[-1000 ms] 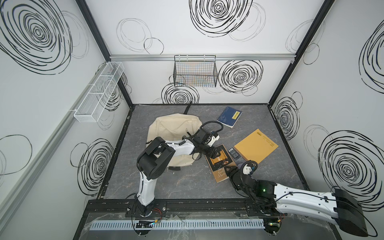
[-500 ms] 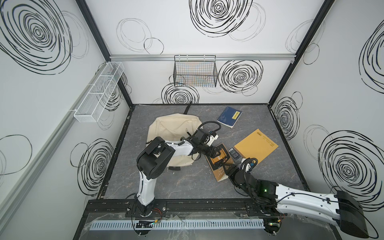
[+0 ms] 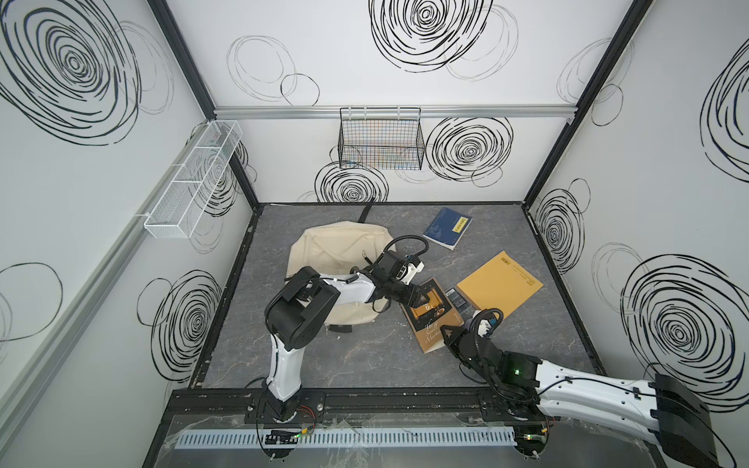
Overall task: Pack books, pencil case, and school supplies into a backpack
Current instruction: Pick up the book from the center of the table.
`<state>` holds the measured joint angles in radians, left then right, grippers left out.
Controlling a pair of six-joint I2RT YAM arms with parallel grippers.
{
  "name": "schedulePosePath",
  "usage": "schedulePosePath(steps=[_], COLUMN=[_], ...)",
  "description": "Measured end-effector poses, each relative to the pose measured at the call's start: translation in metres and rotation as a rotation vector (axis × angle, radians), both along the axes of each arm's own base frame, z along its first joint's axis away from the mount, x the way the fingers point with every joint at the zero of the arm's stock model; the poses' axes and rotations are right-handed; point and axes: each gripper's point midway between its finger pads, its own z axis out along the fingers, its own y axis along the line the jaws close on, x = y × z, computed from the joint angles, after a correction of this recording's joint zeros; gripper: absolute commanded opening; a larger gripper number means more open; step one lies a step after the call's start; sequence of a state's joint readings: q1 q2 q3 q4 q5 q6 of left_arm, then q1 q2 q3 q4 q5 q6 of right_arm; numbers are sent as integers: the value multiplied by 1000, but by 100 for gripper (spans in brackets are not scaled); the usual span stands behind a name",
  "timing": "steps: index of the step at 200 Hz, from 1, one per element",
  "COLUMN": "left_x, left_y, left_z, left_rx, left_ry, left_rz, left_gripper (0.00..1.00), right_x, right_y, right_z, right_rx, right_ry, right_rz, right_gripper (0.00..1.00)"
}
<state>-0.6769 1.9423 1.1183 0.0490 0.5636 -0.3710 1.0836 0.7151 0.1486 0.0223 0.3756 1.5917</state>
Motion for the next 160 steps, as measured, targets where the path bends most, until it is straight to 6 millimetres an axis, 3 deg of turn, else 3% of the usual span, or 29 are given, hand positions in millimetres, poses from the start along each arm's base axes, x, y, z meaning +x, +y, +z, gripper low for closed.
schedulePosePath(steps=[20,53,71,87,115,124,138,160], left_x=[6,26,13,-8,-43,-50,-52,-49], left_y=[18,63,81,86,96,96,92,85], left_z=[29,149,186,175,92,76,71,82], left_rx=[-5,-168,-262,-303,-224,-200,-198,-251], left_ry=[14,-166,-226,-184,41,91,121,114], left_rz=[62,230,282,306,368,379,386,394], left_gripper=[73,80,80,80,81,81,81,81], right_x=[2,8,10,12,14,14,14,14], right_y=[1,2,1,2,8,11,15,20], right_z=[13,39,46,53,72,79,91,108], right_rx=[4,34,46,54,90,100,120,155], right_ry=[-49,-131,-157,-175,-209,-218,-231,-249], right_rz=[20,30,29,32,51,59,72,90], right_gripper=[0,0,0,0,0,0,0,0])
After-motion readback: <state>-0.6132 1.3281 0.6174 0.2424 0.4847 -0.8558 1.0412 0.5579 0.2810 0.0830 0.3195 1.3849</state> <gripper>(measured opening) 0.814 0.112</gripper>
